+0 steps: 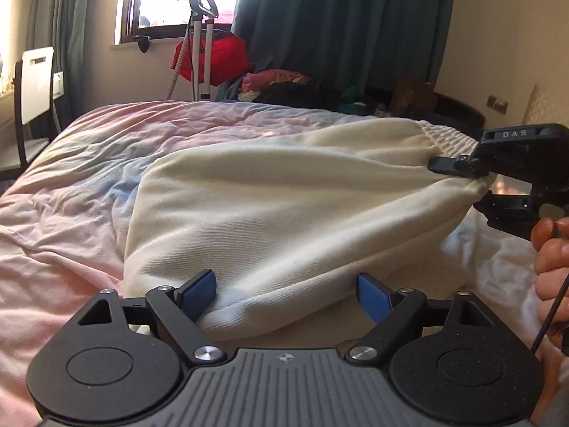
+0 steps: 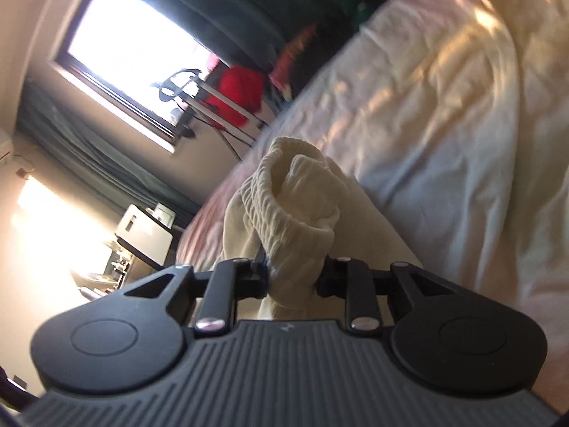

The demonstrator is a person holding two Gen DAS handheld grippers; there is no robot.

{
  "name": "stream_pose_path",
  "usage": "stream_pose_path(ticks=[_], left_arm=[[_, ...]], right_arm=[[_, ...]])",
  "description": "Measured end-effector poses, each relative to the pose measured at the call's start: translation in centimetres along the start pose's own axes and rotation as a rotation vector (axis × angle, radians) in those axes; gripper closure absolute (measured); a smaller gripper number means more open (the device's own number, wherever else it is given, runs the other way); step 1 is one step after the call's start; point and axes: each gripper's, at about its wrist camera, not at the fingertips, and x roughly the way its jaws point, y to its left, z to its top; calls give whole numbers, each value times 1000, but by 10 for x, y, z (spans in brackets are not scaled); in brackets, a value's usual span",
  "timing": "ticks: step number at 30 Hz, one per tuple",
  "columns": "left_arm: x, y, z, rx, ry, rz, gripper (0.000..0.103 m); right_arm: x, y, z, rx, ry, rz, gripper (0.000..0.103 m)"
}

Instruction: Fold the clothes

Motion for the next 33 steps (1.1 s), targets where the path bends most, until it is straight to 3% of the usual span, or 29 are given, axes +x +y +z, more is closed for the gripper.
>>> stream_pose_path(ticks=[3, 6, 10, 13, 17, 19, 27, 33], left_arm=[[-12, 2, -1, -49, -7, -27, 17], [-19, 4, -2, -88, -8, -31, 18], [-24, 8, -1, -100, -4, -39, 18], [-20, 10, -1, -105, 21, -33, 18], [-13, 9, -3, -99, 56, -14, 19], [-12, 9, -3, -100, 64, -11, 19], [-8, 21, -2, -166, 88, -45, 19], [-7, 30, -2, -224, 94, -55, 19]], right_arm=[[-9, 0, -2, -81, -10, -118, 76], [6, -23, -13, -86, 104, -263, 75], [11, -30, -14, -50, 127, -261, 70], [11, -29, -15, -39, 129, -258, 62], [9, -27, -16, -39, 129, -292, 28], [12, -30, -18, -34, 150, -312, 27], [29, -44, -22, -3, 244, -295, 27], [-6, -13, -14, -60, 131, -105, 26]])
